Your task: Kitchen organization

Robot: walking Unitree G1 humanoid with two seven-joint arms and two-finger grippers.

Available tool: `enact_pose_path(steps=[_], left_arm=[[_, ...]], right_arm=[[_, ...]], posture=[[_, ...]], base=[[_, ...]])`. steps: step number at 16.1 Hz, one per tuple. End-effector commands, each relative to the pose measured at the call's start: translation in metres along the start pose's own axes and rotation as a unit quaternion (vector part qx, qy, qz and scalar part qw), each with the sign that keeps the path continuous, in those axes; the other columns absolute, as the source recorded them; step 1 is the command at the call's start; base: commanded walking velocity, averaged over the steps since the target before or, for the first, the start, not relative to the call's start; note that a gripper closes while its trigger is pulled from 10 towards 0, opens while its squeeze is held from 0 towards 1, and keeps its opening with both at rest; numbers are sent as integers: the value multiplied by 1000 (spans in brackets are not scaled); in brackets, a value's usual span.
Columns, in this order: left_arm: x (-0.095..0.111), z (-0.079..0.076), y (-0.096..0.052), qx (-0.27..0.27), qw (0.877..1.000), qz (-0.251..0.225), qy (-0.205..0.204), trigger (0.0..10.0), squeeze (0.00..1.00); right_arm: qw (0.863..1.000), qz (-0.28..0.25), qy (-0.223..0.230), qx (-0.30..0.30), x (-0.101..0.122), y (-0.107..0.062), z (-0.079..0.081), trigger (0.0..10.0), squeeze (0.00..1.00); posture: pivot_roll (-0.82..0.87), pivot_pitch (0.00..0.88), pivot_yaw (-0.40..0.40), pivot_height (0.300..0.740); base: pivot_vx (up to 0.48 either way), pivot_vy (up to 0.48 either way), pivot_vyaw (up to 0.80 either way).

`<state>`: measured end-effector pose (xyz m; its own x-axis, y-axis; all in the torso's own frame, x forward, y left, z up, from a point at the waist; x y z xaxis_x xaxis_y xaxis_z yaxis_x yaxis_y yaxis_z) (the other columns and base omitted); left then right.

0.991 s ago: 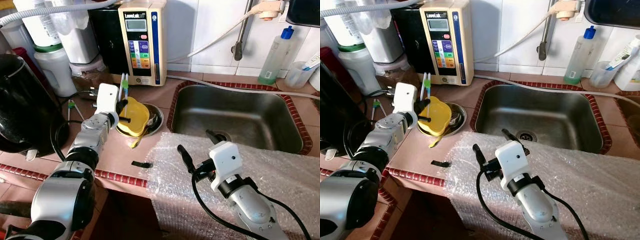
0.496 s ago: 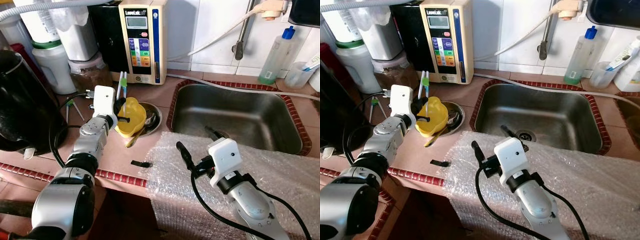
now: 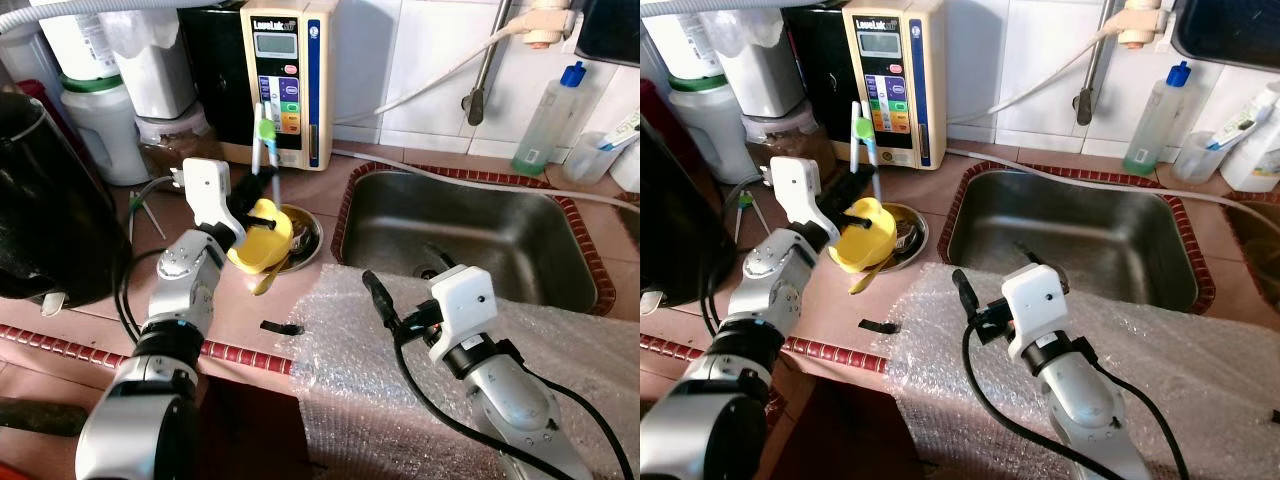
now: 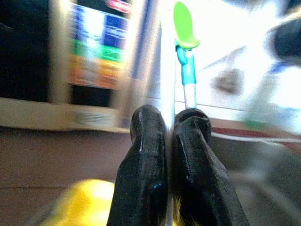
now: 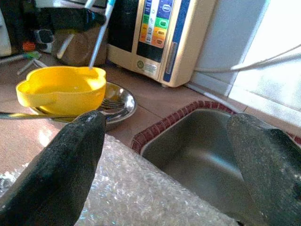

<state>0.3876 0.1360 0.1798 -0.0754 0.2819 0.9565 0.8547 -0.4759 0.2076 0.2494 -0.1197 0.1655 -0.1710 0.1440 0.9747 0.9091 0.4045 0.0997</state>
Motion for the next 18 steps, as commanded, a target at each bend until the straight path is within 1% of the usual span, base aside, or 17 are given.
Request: enact_pose_path(steps=[1,2,3,4,5,7,8,9,10,11,12,13,15,16,17,18], left_arm=[[-6,-8,-5,-63,998,18,-26,0,0],[-13,-11,-11,-100,993,36,-42,0,0],[-18,-13,-15,-131,988,54,-62,0,0],[-22,-16,-21,-161,982,71,-72,0,0],[-26,-18,-27,-196,973,92,-77,0,0],[-28,-21,-35,-232,963,112,-72,0,0],[-30,-23,-37,-249,959,121,-66,0,0],[-31,-27,-39,-274,951,131,-58,0,0],[-32,-31,-38,-283,948,133,-59,0,0],[-34,-38,-38,-300,943,134,-59,0,0],[-37,-44,-40,-310,940,131,-65,0,0],[-39,-50,-45,-329,935,121,-55,0,0],[-43,-56,-50,-346,927,132,-63,0,0],[-43,-57,-53,-355,923,132,-63,0,0],[-44,-58,-59,-362,920,134,-60,0,0],[-45,-59,-60,-362,920,134,-60,0,0]], right_arm=[[1000,-15,18,2,8,0,-3,10000,0],[999,-19,43,0,11,-1,-6,10000,0],[998,-21,62,-2,12,-2,-10,10000,0],[997,-20,78,-1,12,-4,-12,10000,0],[995,-19,95,4,13,-5,-14,10000,0],[992,-18,121,18,14,-7,-14,10000,0],[989,-18,144,30,15,-9,-12,10000,0],[981,-20,185,50,18,-11,-10,10000,0],[977,-22,203,59,20,-12,-9,10000,0],[970,-26,233,69,22,-13,-11,10000,0],[963,-29,258,77,24,-12,-14,10000,0],[957,-29,276,87,26,-8,-18,10000,0],[957,-26,269,106,27,-4,-20,10000,0],[959,-21,259,110,27,-2,-21,10000,0],[960,-15,257,108,26,2,-26,10000,0],[960,-14,260,105,25,4,-27,10000,0]], posture=[[7,0,9,740],[9,0,-2,740],[9,0,-4,740],[10,0,-5,740],[8,0,-7,740],[6,0,-5,740],[5,0,-2,740],[1,0,5,740],[0,0,10,740],[-4,0,15,740],[-5,0,19,740],[-8,0,25,740],[-3,0,28,740],[2,0,24,740],[9,0,19,740],[10,0,17,740]], base=[[0,0,0],[0,0,0],[0,0,0],[0,0,0],[0,0,0],[0,0,0],[0,0,0],[0,0,0],[0,0,0],[0,0,0],[0,0,0],[0,0,0],[0,0,0],[0,0,0],[0,0,0],[0,0,0]])
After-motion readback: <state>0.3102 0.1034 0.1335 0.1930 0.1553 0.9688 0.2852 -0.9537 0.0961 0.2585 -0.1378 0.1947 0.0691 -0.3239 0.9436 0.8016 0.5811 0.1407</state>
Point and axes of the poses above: a point about 5 cm out from each wrist's last joint towards the gripper, its own y axis pointing out of the wrist towards the gripper, its own x axis along the axis of the wrist's last joint, z = x × y, the point moved 1 cm from there along y, pointing out of the wrist towards the gripper, and after that the axes turned 1 degree about -y, right-handed, at the moved point
